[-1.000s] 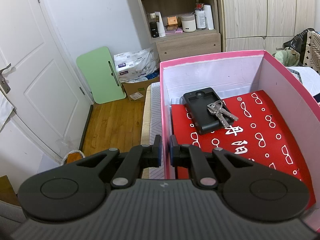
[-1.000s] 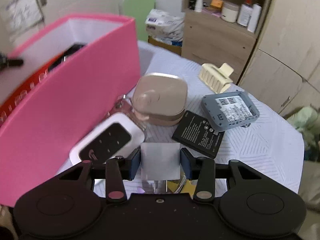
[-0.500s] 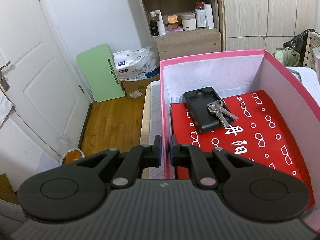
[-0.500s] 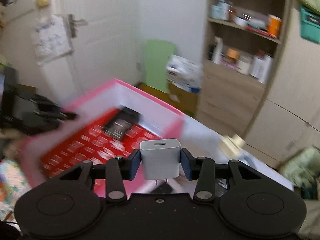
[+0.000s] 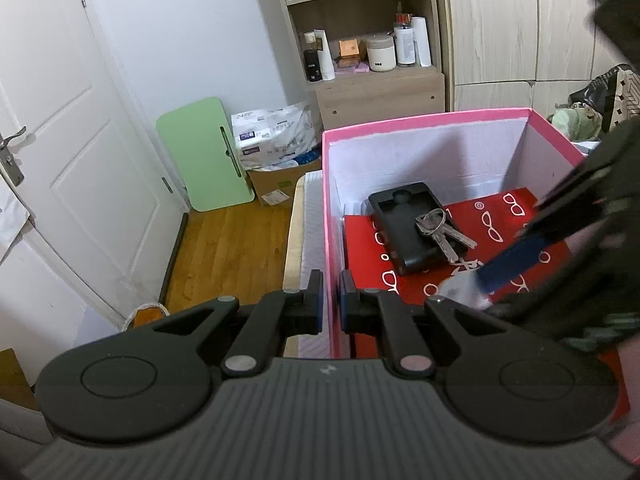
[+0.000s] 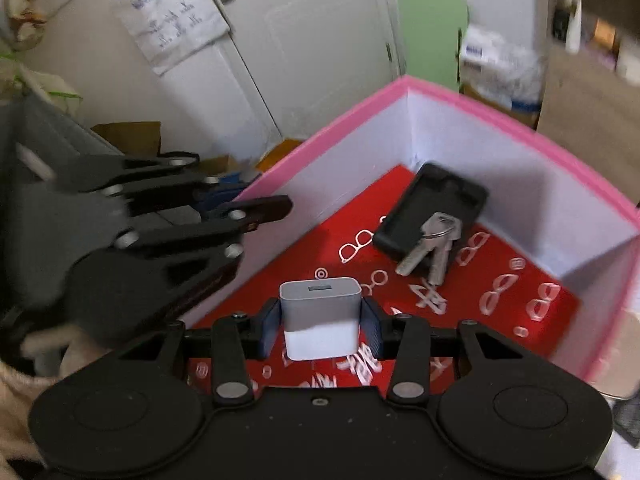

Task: Organize rigid objects
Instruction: 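Carry the white charger into the box and release it beside the keys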

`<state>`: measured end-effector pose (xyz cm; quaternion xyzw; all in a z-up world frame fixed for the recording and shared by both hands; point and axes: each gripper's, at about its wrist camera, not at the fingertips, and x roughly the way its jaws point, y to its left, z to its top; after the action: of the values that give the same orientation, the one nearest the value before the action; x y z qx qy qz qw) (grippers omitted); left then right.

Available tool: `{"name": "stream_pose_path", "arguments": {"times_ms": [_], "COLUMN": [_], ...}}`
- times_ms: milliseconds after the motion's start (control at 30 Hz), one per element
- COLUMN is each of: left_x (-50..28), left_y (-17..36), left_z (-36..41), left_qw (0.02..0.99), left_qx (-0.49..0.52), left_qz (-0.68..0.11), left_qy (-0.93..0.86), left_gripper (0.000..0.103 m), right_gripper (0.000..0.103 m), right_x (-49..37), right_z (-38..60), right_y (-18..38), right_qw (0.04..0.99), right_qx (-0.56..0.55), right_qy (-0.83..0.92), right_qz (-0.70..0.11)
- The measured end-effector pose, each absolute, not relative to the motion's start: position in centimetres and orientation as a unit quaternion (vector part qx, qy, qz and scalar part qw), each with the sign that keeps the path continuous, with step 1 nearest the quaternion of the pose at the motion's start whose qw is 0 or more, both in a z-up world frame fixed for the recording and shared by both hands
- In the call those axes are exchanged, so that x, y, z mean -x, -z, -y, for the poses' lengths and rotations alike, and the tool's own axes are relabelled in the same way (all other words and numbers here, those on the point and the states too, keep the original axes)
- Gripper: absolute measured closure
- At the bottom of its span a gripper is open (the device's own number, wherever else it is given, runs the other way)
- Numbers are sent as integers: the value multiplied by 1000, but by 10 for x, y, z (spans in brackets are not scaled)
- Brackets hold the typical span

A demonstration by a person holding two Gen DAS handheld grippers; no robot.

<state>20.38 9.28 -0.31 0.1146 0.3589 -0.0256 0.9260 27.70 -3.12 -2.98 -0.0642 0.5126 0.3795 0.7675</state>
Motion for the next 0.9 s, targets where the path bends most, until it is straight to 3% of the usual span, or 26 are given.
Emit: {"name": "stream_pose_path", "arguments": {"times_ms": [200,267,600,900], "left_x": [-203,-202,-202,-203], "left_y": [3,3,3,2], "left_z": [-94,-93,-94,-92], "left_qw": [927,927,928,926], "left_qx": [-108,-110,-108,-114], "left_qz": [-358,-356,-354,-359], "left_qy": [31,30,29,29], "left_gripper": [96,96,95,95], "right_gripper": [53,49,48,44], "right_x": [-285,-283,-227,-191], "right_z": [35,48,125,187], "right_y": [36,27,-23,1], "right_qw": [789,791,843,858], "right_qx": [35,11,-23,-7], "right_qy": [-350,-359,-335,-307], "right_qz": [-504,-496,-420,-413]}}
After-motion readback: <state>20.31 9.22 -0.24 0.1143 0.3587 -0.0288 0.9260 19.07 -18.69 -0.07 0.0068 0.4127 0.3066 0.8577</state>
